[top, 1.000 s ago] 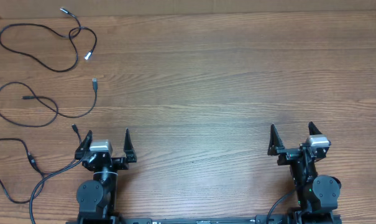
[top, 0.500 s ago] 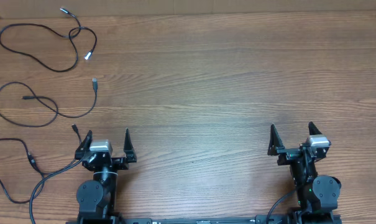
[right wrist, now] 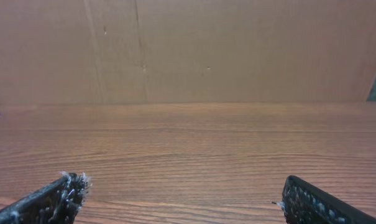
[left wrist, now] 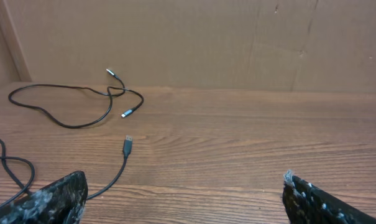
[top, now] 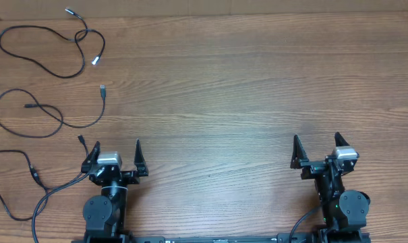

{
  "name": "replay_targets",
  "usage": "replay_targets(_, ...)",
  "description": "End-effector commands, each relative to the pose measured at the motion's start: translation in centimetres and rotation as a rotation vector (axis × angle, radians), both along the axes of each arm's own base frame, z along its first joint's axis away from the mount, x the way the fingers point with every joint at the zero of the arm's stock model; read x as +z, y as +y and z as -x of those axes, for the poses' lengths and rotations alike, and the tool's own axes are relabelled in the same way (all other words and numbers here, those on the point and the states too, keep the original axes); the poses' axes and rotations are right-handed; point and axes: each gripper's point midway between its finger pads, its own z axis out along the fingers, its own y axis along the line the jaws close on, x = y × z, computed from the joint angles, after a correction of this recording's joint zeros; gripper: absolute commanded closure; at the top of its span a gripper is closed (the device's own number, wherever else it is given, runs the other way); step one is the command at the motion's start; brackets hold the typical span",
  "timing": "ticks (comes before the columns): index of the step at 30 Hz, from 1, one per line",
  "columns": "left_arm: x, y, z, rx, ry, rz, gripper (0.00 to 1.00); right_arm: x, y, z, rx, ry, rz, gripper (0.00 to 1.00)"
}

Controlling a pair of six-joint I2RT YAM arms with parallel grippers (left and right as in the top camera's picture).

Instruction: Untangle cables

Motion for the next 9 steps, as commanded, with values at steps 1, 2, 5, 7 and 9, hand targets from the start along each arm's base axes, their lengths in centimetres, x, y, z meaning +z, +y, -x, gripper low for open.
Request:
replay_targets(1,-0.3,0.08,-0.01,-0.002,0.0,-0.027,0.01,-0.16,-0.16,-0.02,-0.008,-0.005,0.001,0.0)
replay_targets(2,-0.31,0.08,-0.01,-0.002,0.0,-0.027,0.0,-0.16,-0.16,-0.02,-0.008,-0.005,0.001,0.0)
replay_targets(5,-0.31,0.08,-0.01,-0.002,0.0,-0.027,0.0,-0.16,-0.16,-0.02,-0.008,-0.005,0.001,0.0)
replay_targets(7,-0.31,0.08,-0.01,-0.002,0.0,-0.027,0.01,-0.16,-0.16,-0.02,-0.008,-0.005,0.001,0.0)
replay_targets(9,-0.31,0.08,-0.01,-0.002,0.0,-0.027,0.01,-0.16,-0.16,-0.02,-0.008,-0.005,0.001,0.0)
